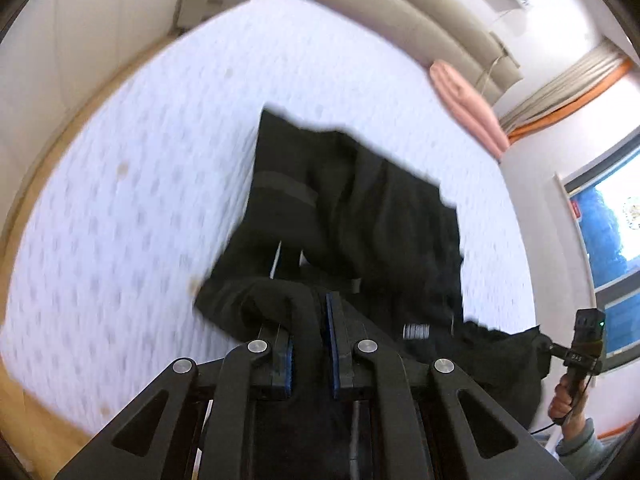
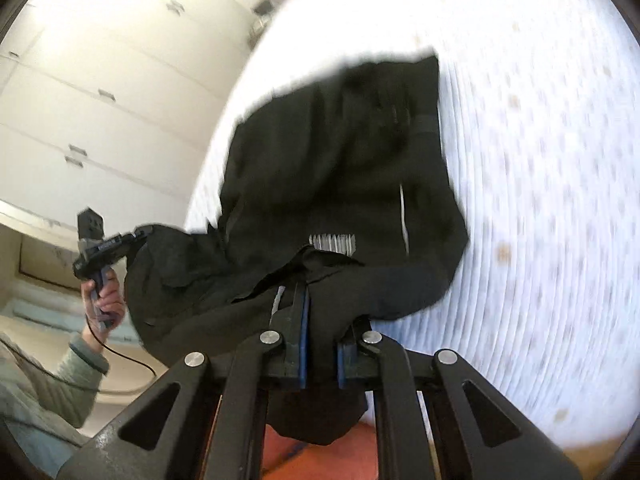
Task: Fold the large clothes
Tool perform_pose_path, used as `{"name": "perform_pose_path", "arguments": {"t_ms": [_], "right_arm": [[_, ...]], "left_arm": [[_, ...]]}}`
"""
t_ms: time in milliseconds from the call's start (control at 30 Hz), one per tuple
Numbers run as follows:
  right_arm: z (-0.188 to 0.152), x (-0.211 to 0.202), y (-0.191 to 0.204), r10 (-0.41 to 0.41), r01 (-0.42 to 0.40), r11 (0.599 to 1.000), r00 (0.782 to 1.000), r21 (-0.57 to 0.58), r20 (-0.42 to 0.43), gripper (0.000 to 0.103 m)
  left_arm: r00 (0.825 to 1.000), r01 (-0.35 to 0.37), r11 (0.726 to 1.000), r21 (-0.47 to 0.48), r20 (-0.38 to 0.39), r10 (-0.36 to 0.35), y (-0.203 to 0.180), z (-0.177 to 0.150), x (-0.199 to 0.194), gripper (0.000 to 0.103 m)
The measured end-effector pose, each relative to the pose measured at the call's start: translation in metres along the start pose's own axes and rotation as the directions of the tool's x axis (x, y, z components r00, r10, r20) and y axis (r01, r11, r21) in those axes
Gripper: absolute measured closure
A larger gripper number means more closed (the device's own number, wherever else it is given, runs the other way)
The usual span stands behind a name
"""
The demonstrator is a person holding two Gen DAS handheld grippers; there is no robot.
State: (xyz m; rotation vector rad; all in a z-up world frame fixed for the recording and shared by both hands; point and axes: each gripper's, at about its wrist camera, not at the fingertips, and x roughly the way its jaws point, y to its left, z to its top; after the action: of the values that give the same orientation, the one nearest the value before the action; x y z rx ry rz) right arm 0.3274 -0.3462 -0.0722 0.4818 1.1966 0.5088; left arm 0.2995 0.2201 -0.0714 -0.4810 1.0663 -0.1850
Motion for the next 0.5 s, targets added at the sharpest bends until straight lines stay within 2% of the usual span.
{"name": "perform_pose_path", "arguments": {"t_ms": [100, 167, 233, 300, 367, 400, 433, 500], "right_arm": [[0.044, 0.001, -0.009, -0.003, -0.001, 0.999, 0.998, 0.047, 0.070, 0.089], [0.074, 0.014, -0.015, -0.034, 0.027, 0.997, 0.994, 0.078, 0.099, 0.089], [0.098, 0.031, -0.023, -0.080, 0.067, 0.991, 0.990, 0.118, 0.112, 0.088], [0.119, 0.053, -0.031, -0.123, 0.101, 0.978, 0.986, 0.184, 0.109, 0.084], [0.137, 0.076, -0.045, -0.157, 0.129, 0.961, 0.983, 0.245, 0.100, 0.073], [0.142, 0.092, -0.048, -0.166, 0.137, 0.956, 0.982, 0.261, 0.095, 0.061], [0.146, 0.106, -0.053, -0.190, 0.164, 0.951, 0.979, 0.262, 0.077, 0.045], [0.152, 0.139, -0.063, -0.291, 0.276, 0.928, 0.957, 0.249, 0.022, 0.035]], "left_arm": [[0.999, 0.017, 1.000, 0.001, 0.040, -0.017, -0.003, 0.042, 0.022, 0.089], [0.998, 0.027, 1.000, -0.010, 0.048, -0.027, 0.000, 0.069, 0.041, 0.089], [0.999, 0.033, 0.999, -0.021, 0.044, -0.032, 0.006, 0.094, 0.064, 0.085], [1.000, -0.005, 0.999, -0.032, 0.013, 0.005, 0.009, 0.111, 0.095, 0.083], [0.998, -0.035, 0.996, -0.084, -0.060, 0.030, 0.021, 0.125, 0.137, 0.079], [0.996, -0.037, 0.994, -0.101, -0.086, 0.028, 0.026, 0.129, 0.155, 0.076], [0.993, -0.040, 0.993, -0.114, -0.111, 0.028, 0.032, 0.131, 0.174, 0.073], [0.988, -0.050, 0.990, -0.131, -0.154, 0.030, 0.041, 0.130, 0.204, 0.070]]}}
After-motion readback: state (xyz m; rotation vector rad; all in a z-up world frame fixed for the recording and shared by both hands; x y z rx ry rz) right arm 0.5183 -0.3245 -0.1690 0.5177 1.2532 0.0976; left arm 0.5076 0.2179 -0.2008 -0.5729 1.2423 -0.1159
